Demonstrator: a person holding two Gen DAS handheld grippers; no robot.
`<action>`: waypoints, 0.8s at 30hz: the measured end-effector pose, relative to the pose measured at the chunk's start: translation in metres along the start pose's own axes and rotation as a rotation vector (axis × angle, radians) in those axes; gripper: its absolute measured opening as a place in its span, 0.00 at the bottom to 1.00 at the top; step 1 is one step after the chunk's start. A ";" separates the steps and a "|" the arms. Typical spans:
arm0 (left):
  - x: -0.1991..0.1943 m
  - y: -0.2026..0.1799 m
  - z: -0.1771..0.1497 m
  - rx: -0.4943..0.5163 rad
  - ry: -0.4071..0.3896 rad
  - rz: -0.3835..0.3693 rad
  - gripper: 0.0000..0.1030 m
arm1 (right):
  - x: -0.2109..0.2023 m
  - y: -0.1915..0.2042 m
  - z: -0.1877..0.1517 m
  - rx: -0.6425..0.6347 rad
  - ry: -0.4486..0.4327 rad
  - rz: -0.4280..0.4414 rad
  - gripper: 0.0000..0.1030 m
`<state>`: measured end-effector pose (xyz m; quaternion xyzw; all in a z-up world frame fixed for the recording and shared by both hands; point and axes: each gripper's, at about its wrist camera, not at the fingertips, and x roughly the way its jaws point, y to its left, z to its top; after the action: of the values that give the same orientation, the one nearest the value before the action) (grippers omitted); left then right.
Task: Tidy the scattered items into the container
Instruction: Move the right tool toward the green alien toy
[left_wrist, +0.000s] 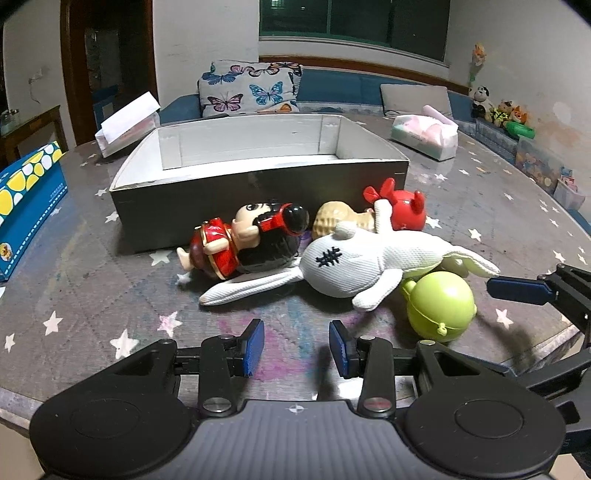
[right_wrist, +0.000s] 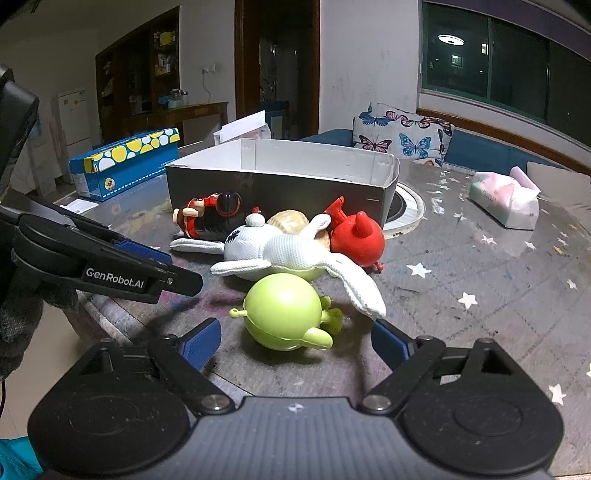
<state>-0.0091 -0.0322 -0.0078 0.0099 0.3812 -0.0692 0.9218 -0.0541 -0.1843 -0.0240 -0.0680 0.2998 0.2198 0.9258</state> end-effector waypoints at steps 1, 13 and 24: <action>0.000 -0.001 0.000 0.000 0.002 -0.006 0.40 | 0.000 0.000 0.000 0.001 0.001 0.002 0.86; -0.001 -0.005 0.001 0.010 0.006 -0.045 0.40 | 0.000 -0.001 -0.001 0.016 0.012 0.018 0.77; -0.008 -0.013 0.005 0.028 -0.005 -0.103 0.40 | 0.000 -0.002 -0.001 0.024 0.012 0.033 0.67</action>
<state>-0.0132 -0.0442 0.0016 0.0028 0.3777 -0.1218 0.9179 -0.0537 -0.1865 -0.0244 -0.0533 0.3089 0.2310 0.9211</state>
